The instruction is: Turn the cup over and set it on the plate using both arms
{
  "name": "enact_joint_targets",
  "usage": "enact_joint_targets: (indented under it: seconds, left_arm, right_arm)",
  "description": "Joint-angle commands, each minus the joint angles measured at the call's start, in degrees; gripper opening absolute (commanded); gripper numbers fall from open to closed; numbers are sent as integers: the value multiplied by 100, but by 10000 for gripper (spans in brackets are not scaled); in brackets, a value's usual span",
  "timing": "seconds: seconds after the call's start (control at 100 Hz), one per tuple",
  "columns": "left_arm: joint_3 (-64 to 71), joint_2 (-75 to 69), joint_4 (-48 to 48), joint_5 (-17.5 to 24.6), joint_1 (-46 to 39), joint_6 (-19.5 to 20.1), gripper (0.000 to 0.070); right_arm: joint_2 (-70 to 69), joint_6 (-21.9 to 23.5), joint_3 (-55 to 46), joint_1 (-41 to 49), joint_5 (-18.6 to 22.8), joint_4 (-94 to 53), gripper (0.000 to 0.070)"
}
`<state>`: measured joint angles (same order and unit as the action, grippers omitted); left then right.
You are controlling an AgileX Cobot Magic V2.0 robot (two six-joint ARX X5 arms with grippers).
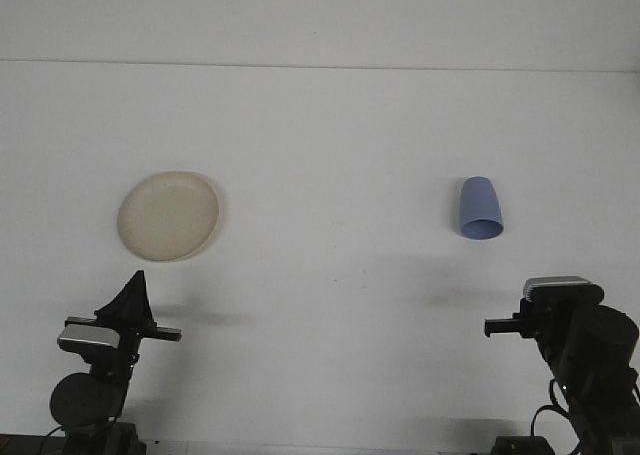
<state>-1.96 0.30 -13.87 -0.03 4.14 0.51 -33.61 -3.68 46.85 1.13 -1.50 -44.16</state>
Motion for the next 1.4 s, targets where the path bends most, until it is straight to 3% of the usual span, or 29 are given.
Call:
enact_joint_targets:
  seconds: [0.0,0.1,0.14,0.31,0.37,0.86,0.99,1.39]
  left_arm:
    - [116,-11,-79,-15,0,-9,11]
    - [116,-11,-79,-15,0,-11,11]
    - [116,-11,-79,-15,0,-9,11]
    - [116,-11,-79,-15,0,-9,11]
    - [116,-11,-81,-15,0,-9,11]
    - [116,-11,-81,-15,0,-11,11]
    - [116,-11,-81,-15,0,-11,11]
    - [116,-11,-79,-15,0,-9,11]
  right_arm:
    - [-20,11,90,13,15,28,0]
    - [-20,136,90,11,15,22,28]
    - [-20,133,90,11,15,22,69]
    - [-20,133,90,11,13,24,425]
    - [-20,133,90,11,9,24,487]
    - [-767,247,76,9,22,1003,486]
    - [-1268,264,28,-7,317,1648,486]
    - [-2146,376,-1047,-352,426,3731,483]
